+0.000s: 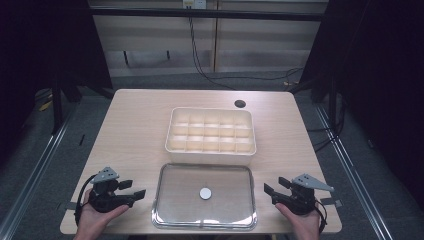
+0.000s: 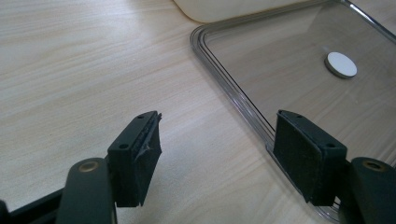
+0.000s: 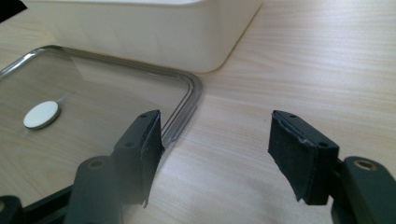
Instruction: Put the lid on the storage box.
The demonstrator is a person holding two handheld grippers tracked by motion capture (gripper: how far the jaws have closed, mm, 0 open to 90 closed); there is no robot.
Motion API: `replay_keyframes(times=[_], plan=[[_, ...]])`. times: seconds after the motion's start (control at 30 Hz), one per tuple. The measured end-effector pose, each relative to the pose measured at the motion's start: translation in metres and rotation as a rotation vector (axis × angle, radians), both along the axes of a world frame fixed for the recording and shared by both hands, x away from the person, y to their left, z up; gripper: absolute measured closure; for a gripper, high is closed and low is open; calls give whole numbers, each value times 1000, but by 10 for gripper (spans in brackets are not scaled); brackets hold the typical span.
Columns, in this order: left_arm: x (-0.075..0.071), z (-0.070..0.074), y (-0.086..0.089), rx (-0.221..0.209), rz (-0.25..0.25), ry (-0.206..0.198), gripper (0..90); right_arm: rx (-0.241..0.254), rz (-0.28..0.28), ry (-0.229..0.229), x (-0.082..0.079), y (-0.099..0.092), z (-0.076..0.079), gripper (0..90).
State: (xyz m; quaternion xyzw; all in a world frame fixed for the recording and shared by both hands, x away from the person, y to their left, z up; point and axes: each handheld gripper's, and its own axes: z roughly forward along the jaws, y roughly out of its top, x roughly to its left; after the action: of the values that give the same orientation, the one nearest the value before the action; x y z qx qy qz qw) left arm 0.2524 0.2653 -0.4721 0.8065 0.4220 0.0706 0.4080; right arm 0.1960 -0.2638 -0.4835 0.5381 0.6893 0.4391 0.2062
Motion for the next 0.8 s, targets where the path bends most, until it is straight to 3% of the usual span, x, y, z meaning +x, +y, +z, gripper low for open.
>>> replay_keyframes(times=[0.2, 0.27, 0.37, 0.43, 0.67, 0.73, 0.8], plan=[[-2, 0, -1, -5, -9, 6, 324, 17, 5, 49, 1, 2, 2, 336], [-4, 0, -3, -6, -15, 9, 329, 3, 9, 58, 1, 3, 2, 318], [-5, 2, -6, -1, -28, 8, 338, 42, 33, 85, 1, 4, 4, 331], [-4, 6, -8, 3, -37, 1, 346, 41, 47, 98, 2, 7, 7, 347], [8, 15, -19, -12, -36, -15, 364, 58, 93, 120, 13, 11, 27, 383], [18, 16, -20, -69, -27, 5, 389, 69, 106, 122, 18, 12, 33, 372], [21, 16, -20, -57, -17, 3, 391, 77, 115, 125, 21, 13, 35, 359]])
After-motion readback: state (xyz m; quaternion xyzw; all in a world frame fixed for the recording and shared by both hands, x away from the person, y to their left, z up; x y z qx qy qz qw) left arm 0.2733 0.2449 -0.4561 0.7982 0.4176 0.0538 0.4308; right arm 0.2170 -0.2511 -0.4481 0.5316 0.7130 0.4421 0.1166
